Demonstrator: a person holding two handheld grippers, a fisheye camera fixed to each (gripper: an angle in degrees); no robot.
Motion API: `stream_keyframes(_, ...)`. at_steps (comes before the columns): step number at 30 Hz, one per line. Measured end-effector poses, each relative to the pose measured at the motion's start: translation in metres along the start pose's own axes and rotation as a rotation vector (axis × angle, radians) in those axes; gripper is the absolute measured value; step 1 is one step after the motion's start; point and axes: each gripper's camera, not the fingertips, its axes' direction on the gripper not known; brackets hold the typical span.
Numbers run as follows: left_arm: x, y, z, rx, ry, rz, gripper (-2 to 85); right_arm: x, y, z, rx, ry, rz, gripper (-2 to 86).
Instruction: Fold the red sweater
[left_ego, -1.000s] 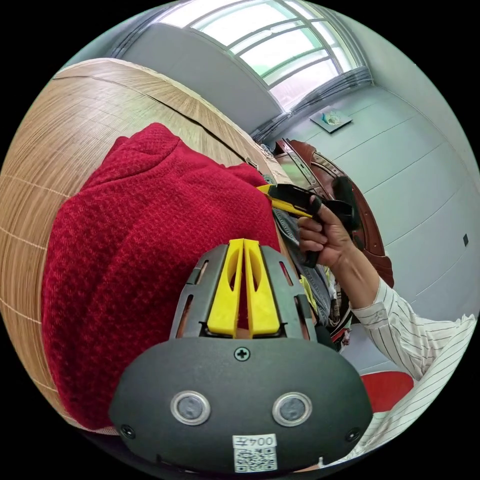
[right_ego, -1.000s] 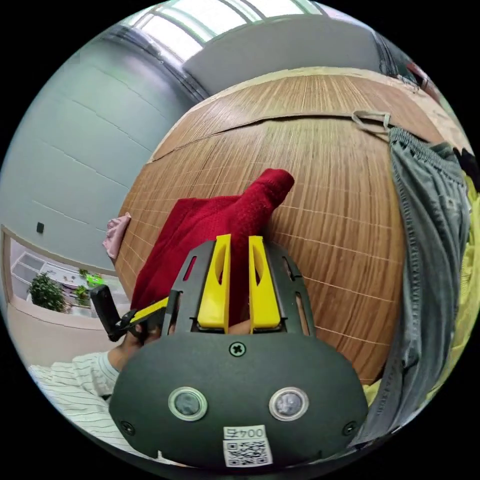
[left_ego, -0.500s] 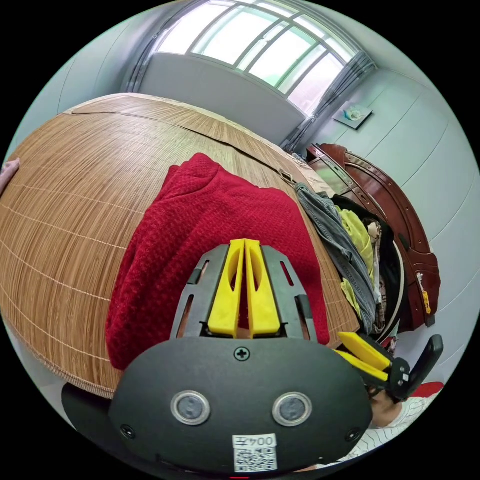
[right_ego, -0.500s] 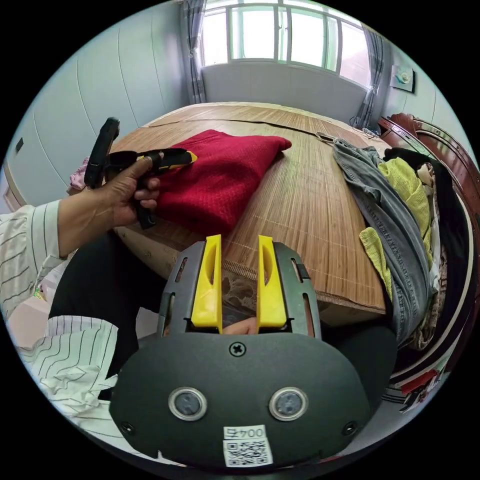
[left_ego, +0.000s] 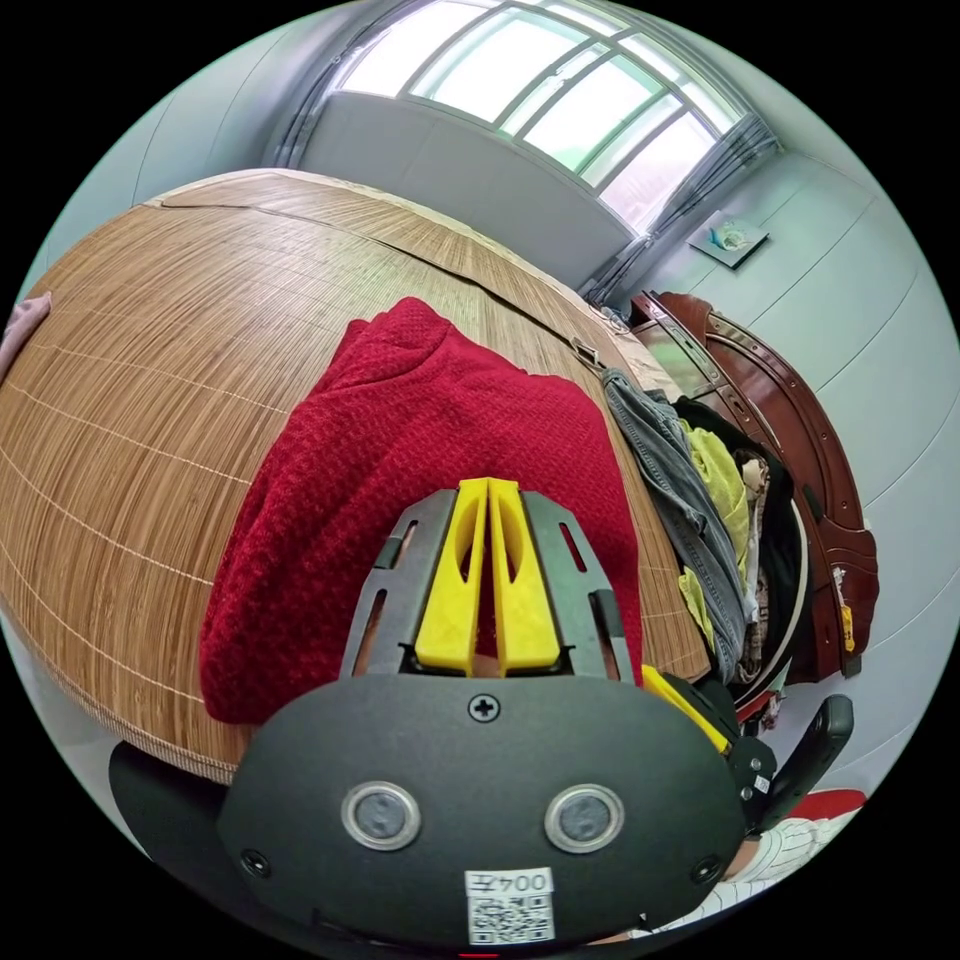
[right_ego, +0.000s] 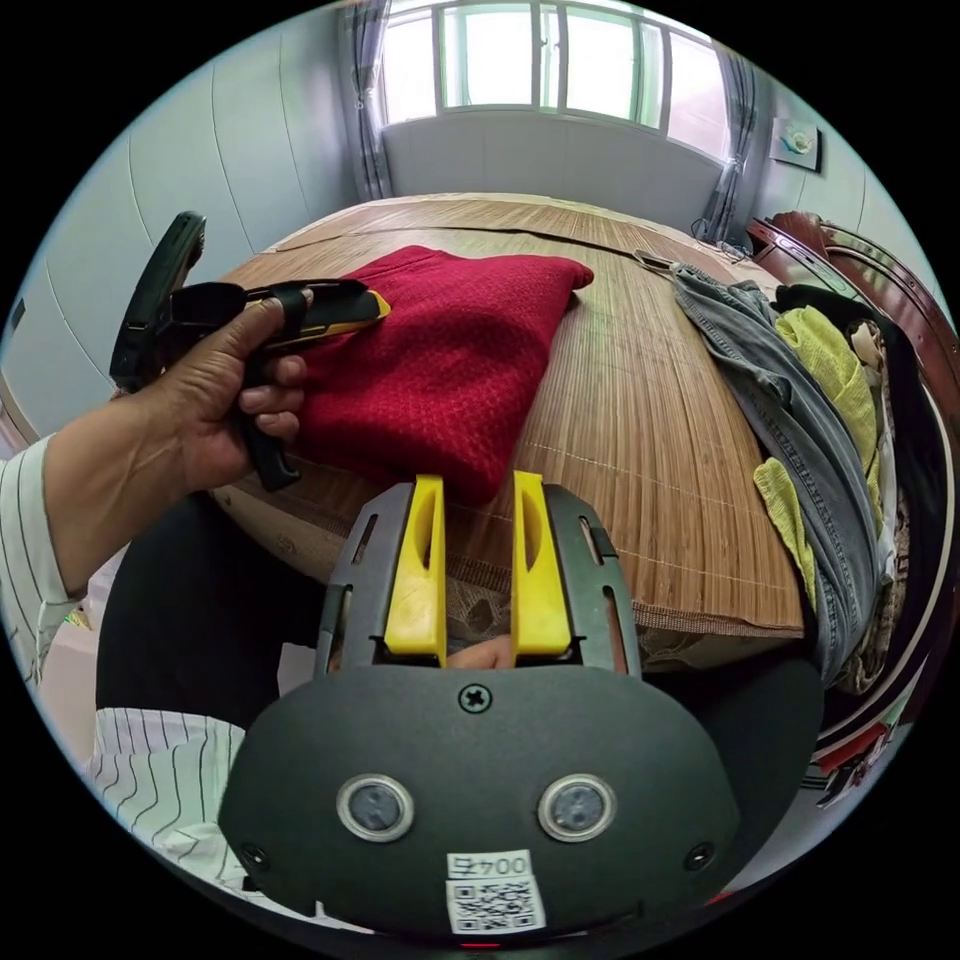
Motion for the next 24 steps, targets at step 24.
stream_keyframes(24, -0.021, -0.006, 0.003, -0.027, 0.058, -0.012, 0.8, -0.043, 0.029, -0.024, -0.030, -0.015, -0.066, 9.7)
